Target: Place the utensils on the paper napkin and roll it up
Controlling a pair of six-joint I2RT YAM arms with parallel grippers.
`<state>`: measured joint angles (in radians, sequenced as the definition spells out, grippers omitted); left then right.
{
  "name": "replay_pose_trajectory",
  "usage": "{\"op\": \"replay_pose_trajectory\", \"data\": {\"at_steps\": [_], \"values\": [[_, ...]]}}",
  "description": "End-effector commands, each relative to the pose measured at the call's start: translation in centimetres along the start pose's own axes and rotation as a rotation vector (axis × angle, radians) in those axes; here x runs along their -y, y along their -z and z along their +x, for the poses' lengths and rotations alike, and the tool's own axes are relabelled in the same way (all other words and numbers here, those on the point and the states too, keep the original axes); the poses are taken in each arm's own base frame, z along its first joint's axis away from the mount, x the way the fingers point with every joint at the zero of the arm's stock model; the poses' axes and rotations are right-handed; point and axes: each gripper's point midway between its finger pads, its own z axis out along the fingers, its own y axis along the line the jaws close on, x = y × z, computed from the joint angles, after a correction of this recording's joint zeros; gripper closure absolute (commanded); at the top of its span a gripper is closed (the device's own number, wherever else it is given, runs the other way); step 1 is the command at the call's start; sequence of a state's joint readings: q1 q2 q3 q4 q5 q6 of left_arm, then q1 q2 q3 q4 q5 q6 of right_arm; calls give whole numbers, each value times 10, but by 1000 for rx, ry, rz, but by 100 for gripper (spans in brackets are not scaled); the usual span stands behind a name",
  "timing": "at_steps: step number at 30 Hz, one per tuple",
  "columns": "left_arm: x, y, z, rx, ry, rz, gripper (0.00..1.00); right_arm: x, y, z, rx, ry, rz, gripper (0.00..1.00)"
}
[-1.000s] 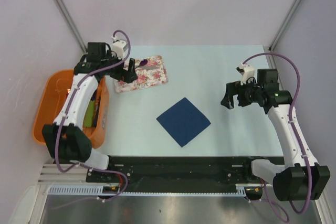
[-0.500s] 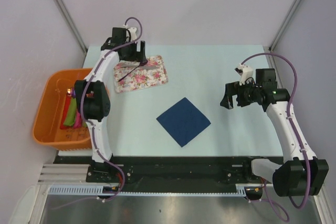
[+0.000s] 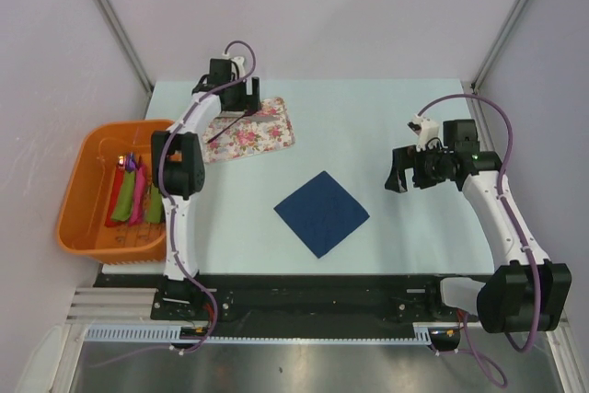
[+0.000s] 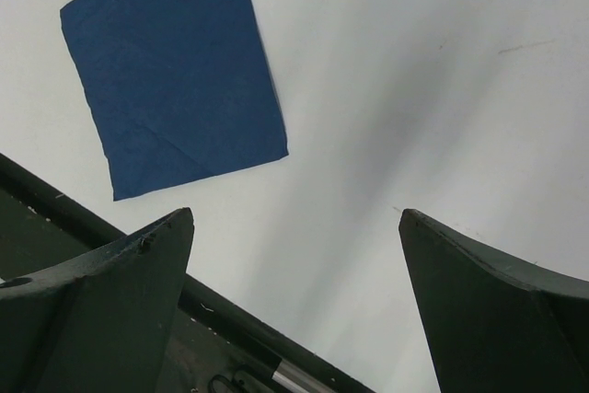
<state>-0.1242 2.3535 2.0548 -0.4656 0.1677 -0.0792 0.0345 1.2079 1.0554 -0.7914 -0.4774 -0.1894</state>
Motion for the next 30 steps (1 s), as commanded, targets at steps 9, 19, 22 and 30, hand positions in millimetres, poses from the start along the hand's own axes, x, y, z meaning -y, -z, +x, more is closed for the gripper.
{"op": "replay_pose_trajectory", "data": {"at_steps": [9,19,22,30], "values": [[-6,-18,-39,108,73,47,2,12,-7,3,-22,-3,32,0],[-6,-27,-18,37,261,108,2,18,-8,4,-29,-20,47,0],[-12,-31,-13,27,315,93,2,20,-9,4,-37,-24,54,0],[-34,-42,3,-3,393,-39,1,23,-11,4,-49,-34,56,0]]}}
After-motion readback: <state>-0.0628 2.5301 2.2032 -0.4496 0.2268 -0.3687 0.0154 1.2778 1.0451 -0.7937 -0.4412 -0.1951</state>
